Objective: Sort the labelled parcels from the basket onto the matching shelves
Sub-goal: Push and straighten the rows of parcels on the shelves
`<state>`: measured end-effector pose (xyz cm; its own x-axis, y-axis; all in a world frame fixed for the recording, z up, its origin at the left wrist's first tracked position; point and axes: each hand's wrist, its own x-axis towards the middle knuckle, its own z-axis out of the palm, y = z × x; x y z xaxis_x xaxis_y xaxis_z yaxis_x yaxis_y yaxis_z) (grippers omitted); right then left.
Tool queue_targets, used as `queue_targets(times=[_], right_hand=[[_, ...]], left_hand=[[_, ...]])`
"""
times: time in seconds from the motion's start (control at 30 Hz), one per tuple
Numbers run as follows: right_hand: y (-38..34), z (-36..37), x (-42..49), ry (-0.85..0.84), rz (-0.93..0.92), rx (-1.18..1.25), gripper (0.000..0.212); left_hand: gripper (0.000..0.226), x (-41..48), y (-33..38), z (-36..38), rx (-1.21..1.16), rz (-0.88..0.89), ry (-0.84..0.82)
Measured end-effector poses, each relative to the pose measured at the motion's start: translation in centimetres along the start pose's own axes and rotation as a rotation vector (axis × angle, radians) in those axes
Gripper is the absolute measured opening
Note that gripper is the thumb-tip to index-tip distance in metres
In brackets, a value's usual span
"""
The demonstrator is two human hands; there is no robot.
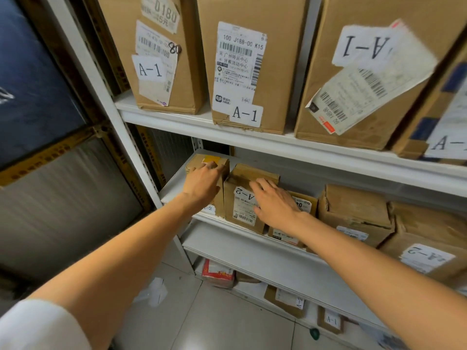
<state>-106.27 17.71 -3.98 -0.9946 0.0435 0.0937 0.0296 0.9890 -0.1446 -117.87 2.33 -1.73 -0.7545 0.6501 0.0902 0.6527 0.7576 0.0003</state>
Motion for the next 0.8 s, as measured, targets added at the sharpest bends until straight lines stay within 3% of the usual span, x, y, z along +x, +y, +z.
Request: queue_targets(times=[0.33, 0.8], right_hand=[[0.9, -5.2, -8.4, -0.037, -0.032, -0.009, 0.058], [4.5, -15.5, -20.8, 0.022, 0.191, -0.131, 0.066]], left_hand=[[0.046, -7.4, 8.8, -4.8, -0.032, -0.020, 0.031], [0.047, -11.7, 20.3, -12.4, -0.104, 0.154, 0.092]])
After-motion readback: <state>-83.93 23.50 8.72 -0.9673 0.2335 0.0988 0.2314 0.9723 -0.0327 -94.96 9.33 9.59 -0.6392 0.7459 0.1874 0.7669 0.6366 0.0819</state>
